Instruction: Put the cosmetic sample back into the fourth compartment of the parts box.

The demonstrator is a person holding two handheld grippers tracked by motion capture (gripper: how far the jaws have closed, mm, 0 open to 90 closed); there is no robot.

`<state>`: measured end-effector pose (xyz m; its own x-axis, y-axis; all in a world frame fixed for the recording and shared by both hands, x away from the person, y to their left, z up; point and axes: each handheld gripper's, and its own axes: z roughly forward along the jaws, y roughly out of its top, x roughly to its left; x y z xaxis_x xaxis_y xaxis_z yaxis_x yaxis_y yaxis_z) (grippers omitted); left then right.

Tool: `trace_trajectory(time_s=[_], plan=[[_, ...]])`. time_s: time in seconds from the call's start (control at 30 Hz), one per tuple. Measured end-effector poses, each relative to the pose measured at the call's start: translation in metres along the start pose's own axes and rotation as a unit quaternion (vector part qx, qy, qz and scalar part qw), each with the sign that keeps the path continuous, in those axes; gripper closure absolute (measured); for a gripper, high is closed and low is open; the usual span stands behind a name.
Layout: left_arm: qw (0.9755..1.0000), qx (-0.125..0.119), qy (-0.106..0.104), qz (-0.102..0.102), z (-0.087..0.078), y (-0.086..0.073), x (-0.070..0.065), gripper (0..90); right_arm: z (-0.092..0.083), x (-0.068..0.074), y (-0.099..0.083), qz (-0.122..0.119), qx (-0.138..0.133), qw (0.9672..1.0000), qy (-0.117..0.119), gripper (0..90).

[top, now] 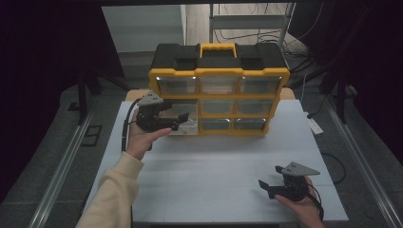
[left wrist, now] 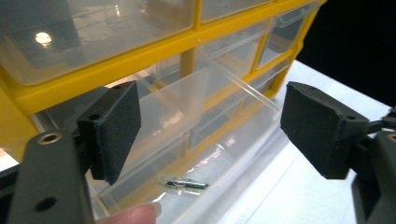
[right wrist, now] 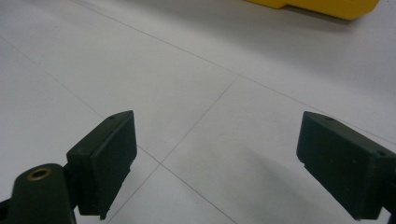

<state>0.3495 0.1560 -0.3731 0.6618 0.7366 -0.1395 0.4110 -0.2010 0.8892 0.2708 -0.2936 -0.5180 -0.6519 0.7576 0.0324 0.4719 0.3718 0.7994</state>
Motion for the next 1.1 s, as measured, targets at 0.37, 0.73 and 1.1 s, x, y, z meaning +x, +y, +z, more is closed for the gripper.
trace_trajectory(time_s=[0.37,0.73,1.1], plan=[[0.9993,-0.020,-0.031,0.002,-0.019,-0.010,-0.008,16.9,0.003,-0.001,0.002,0.001,-0.001,1.0000,0.009,13.0],[0.9983,-0.029,-0.051,0.004,-0.036,-0.025,-0.017,17.8,0.000,0.000,0.000,0.003,-0.003,0.9999,0.016,12.9],[0.9987,-0.018,-0.048,0.009,-0.047,-0.059,-0.027,18.9,-0.004,0.002,-0.001,0.001,-0.003,1.0000,0.002,12.9]])
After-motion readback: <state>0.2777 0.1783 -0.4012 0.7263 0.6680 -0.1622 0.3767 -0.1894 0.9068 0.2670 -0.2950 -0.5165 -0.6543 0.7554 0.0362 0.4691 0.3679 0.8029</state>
